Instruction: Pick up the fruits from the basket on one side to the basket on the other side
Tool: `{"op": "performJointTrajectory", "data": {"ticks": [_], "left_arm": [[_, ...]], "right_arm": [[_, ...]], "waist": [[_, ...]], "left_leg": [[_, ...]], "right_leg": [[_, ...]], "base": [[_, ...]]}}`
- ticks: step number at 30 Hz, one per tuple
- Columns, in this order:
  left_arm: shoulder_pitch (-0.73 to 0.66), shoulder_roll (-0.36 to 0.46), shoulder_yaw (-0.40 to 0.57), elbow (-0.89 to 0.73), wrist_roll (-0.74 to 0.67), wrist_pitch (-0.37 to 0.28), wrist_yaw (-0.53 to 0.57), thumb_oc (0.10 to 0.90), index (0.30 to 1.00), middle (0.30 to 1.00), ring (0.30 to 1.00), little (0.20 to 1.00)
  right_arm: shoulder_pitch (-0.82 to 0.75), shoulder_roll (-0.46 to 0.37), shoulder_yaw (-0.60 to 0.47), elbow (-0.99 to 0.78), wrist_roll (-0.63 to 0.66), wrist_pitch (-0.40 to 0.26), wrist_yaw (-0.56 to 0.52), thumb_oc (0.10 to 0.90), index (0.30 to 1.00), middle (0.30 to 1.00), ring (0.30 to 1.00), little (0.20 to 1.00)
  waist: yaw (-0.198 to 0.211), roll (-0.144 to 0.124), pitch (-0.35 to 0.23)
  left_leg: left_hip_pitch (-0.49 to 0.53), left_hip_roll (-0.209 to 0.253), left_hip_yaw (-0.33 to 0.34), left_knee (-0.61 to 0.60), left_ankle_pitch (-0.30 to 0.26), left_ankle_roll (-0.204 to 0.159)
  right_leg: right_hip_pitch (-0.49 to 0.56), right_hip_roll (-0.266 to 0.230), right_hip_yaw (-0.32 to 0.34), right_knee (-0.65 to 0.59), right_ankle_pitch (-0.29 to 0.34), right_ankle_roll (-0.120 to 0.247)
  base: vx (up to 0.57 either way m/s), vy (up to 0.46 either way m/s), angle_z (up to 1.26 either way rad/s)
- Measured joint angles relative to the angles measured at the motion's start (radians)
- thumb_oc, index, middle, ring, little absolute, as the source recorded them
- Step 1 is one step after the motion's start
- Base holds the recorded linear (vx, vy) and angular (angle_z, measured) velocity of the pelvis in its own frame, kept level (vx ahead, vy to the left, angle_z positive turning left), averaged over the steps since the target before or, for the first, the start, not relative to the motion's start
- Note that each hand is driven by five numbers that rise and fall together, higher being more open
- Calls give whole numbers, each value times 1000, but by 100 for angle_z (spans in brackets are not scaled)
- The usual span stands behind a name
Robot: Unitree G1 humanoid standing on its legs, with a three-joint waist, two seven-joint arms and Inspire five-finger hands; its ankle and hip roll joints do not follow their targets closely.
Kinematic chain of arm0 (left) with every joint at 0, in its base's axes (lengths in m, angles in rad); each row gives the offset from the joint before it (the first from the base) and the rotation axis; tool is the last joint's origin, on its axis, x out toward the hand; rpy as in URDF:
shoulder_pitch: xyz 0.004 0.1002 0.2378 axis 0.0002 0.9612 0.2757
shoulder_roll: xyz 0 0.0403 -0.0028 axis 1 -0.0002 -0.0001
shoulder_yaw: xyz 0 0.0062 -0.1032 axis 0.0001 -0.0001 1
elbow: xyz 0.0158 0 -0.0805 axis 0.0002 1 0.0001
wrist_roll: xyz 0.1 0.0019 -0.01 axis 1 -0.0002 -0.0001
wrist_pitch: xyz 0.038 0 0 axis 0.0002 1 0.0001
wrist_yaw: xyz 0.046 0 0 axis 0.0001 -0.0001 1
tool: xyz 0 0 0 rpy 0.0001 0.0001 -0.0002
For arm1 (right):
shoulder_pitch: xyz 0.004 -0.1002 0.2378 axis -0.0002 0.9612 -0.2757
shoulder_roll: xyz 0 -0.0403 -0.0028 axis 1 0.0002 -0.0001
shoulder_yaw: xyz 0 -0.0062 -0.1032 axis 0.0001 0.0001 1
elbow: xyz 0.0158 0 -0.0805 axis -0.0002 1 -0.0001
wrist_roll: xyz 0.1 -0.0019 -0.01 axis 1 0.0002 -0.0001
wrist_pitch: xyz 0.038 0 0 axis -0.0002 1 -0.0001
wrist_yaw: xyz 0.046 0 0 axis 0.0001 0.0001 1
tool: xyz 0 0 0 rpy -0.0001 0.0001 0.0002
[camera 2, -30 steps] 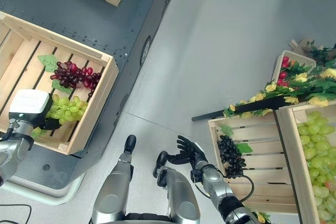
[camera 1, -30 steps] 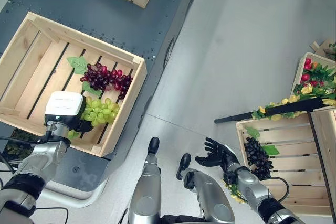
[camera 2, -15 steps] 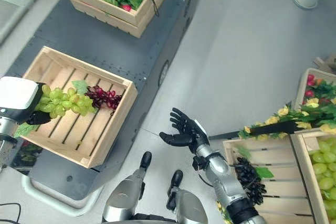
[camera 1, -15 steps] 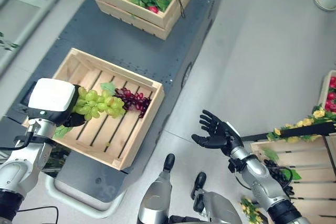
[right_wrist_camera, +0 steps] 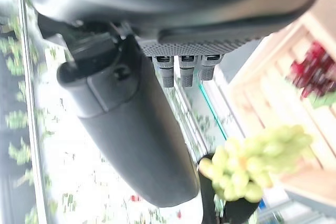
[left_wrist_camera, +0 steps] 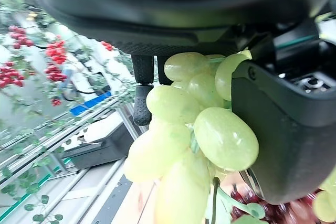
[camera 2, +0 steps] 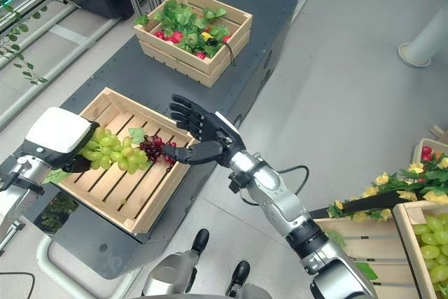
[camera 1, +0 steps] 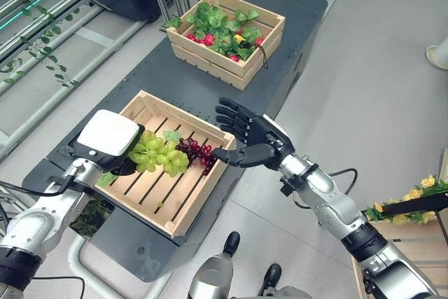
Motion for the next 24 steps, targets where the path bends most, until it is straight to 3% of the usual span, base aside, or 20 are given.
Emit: {"op": "performJointTrajectory", "data": {"ticks": [4, 10, 13, 20, 24], "left_arm": [[-65, 80, -65, -45, 31, -42, -66, 400, 300, 300, 300, 300], [-157, 134, -106, -115, 54, -77, -129, 400, 300, 300, 300, 300], [-248, 207, -169, -194, 69, -99, -195, 400, 300, 300, 300, 300], [-466, 233, -324, -270, 94, -113, -313, 400, 300, 300, 300, 300], [-553, 258, -389, -322, 94, -111, -370, 400, 300, 300, 300, 300]], "right_arm": [[-26, 24, 40, 0, 36, 1, -4, 800, 900, 900, 900, 900], [-26, 45, 78, 2, 105, 18, -46, 800, 900, 900, 900, 900], [-26, 42, 90, 2, 113, 26, -73, 800, 900, 900, 900, 900], [-43, 10, 121, 2, 180, 88, -114, 800, 900, 900, 900, 900], [-45, -34, 139, 1, 189, 114, -117, 800, 900, 900, 900, 900]], "waist": [[4, 6, -4], [2, 14, -8], [-1, 19, -11], [-12, 55, -35], [-24, 59, -42]], "left_leg": [[-6, -7, -18, 0, 8, 11], [-10, -11, -20, -1, 11, 15], [-11, -13, -20, -1, 12, 17], [-13, -16, -21, -1, 12, 17], [-13, -15, -21, -1, 12, 17]], "right_leg": [[0, -3, -3, 0, 0, 1], [-3, -7, -2, 0, 3, 6], [-3, -8, -3, 0, 4, 7], [-4, -10, -4, 0, 5, 9], [-4, -9, -5, 0, 5, 9]], "base": [[23, -22, 12], [2, -2, 3], [0, -21, 0], [1, -27, 0], [-6, -51, 0]]}}
